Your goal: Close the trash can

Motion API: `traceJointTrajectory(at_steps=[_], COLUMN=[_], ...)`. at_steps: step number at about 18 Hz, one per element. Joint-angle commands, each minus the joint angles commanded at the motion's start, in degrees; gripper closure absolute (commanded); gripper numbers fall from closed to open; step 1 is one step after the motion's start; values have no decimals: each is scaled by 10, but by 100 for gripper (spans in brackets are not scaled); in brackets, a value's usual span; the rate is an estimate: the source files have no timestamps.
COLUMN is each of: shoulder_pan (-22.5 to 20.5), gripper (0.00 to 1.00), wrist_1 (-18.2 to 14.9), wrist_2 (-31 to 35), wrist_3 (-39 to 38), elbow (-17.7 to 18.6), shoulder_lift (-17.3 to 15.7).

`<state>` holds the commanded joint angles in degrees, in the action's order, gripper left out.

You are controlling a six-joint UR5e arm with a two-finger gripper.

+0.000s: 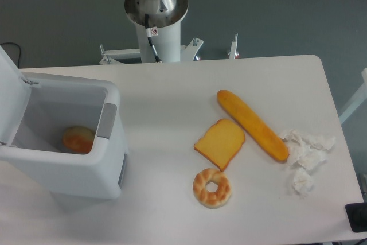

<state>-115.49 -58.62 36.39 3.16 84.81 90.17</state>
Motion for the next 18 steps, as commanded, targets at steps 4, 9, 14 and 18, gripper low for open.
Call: traceJointTrajectory(at_steps=[4, 9, 14, 18], shoulder_pan=[14, 18, 18, 18], gripper=[0, 0, 0, 0], wrist_1=[1, 1, 1, 2], wrist_2=[0, 0, 3, 7], wrist_3=[0, 0, 2, 5], elbow=[-1, 0, 0, 0], shoulder_lift=[13, 21, 30, 35])
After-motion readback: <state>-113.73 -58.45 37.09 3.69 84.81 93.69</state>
